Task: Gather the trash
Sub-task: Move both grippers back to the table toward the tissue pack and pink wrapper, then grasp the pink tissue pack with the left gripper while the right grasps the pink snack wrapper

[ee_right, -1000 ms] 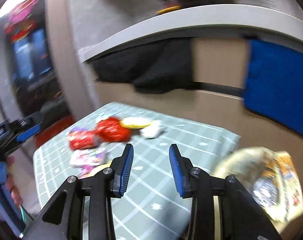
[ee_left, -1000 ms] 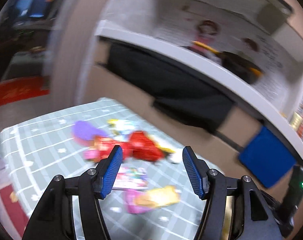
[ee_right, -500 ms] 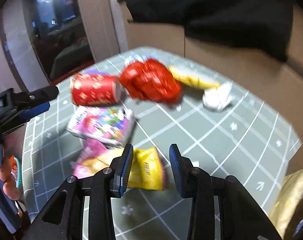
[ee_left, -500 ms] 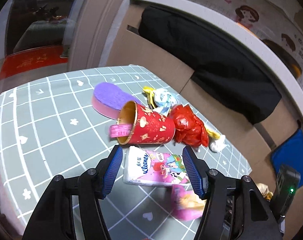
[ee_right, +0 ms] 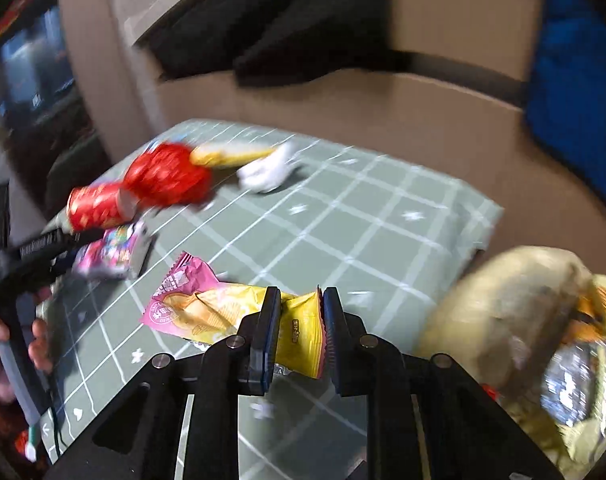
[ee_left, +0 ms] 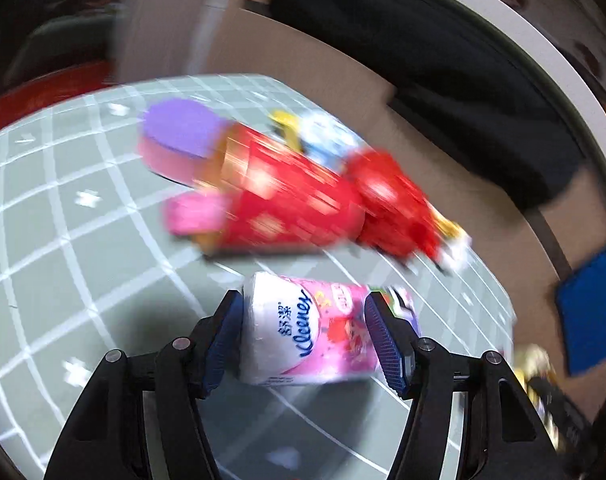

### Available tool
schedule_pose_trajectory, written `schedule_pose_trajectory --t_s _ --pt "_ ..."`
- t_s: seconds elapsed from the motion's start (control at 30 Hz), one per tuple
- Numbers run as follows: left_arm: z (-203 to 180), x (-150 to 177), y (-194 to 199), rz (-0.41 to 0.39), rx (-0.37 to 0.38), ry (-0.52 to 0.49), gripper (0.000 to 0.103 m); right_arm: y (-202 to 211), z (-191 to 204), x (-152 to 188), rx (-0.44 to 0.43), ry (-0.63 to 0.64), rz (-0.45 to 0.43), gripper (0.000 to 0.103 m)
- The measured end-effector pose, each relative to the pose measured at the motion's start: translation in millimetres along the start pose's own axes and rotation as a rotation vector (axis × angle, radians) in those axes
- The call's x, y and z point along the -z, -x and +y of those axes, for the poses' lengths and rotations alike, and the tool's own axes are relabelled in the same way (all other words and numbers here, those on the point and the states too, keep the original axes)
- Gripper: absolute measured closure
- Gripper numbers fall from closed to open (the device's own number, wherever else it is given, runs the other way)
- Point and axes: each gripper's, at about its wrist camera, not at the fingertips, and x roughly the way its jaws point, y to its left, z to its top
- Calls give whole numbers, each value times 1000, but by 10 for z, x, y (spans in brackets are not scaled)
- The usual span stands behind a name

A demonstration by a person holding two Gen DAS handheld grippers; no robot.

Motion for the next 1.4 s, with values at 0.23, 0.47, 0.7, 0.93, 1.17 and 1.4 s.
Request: schedule_pose_trajectory --t_s 0.23,0.47,0.7,0.93,1.17,1.4 --pt "-655 408 -62 212 259 -267 41 250 -384 19 79 -101 -66 81" --pt "-987 485 236 42 199 -404 41 341 -542 119 84 -140 -92 73" --pt "-1218 299 -178 -20 65 -342 40 352 -465 152 47 -98 -101 72" --pt "-1140 398 -412 119 87 -339 40 427 -514 209 11 -83 -109 72" --pt "-1168 483 -385 150 121 -366 40 463 -620 216 -7 -87 -112 71" --pt "-1290 569 -406 140 35 -445 41 378 -512 90 -27 -23 -112 69"
